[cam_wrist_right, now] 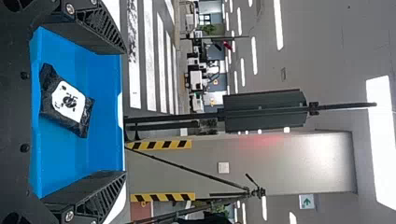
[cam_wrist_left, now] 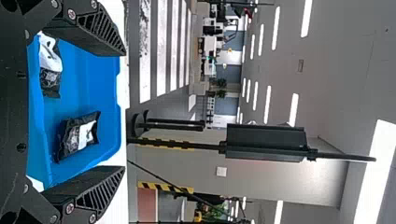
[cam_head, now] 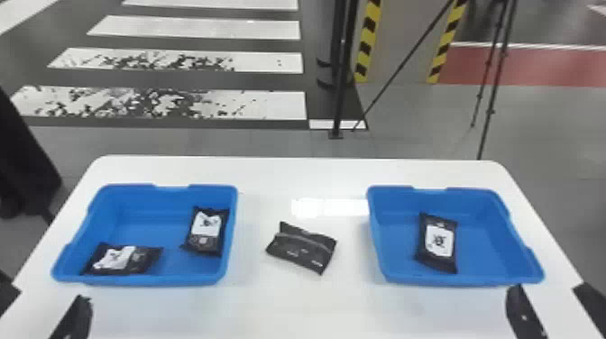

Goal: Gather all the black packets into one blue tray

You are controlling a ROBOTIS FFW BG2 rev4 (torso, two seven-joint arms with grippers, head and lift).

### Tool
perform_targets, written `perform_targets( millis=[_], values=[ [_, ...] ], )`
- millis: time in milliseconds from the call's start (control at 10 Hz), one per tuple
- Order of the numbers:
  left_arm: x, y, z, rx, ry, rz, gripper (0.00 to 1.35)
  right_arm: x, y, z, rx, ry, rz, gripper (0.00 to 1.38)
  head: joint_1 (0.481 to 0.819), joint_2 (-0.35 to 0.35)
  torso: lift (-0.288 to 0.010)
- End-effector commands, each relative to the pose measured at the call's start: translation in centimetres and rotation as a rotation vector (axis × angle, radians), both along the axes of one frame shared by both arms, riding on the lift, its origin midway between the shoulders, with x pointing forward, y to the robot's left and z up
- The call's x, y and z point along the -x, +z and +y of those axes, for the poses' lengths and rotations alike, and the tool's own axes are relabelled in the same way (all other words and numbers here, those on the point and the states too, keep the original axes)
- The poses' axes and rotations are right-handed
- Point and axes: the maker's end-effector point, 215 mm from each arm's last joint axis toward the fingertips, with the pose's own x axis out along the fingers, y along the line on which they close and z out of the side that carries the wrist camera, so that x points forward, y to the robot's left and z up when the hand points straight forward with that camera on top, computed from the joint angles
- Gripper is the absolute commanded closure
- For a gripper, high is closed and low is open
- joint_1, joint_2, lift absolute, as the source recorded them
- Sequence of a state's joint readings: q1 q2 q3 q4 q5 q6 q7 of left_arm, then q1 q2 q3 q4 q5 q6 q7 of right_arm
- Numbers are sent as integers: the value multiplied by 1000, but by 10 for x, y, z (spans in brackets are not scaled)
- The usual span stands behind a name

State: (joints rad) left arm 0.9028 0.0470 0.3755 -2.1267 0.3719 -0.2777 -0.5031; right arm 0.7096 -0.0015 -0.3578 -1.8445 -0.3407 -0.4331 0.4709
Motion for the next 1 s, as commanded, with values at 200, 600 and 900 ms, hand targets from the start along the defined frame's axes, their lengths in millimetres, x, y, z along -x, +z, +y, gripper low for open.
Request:
perform_targets(
  millis=[200, 600, 900],
  values=[
    [-3, -1, 0, -9, -1, -6, 173, 0, -3, -1, -14, -6, 2, 104, 695, -55, -110],
    [-13, -3, -9, -39, -36, -1, 174, 1, -6, -3, -25, -13, 5, 104, 695, -61, -110],
    [-56, -16, -57, -93, -189, 41, 174, 1, -8, -2, -40, -14, 6, 104, 695, -104, -110]
  ],
)
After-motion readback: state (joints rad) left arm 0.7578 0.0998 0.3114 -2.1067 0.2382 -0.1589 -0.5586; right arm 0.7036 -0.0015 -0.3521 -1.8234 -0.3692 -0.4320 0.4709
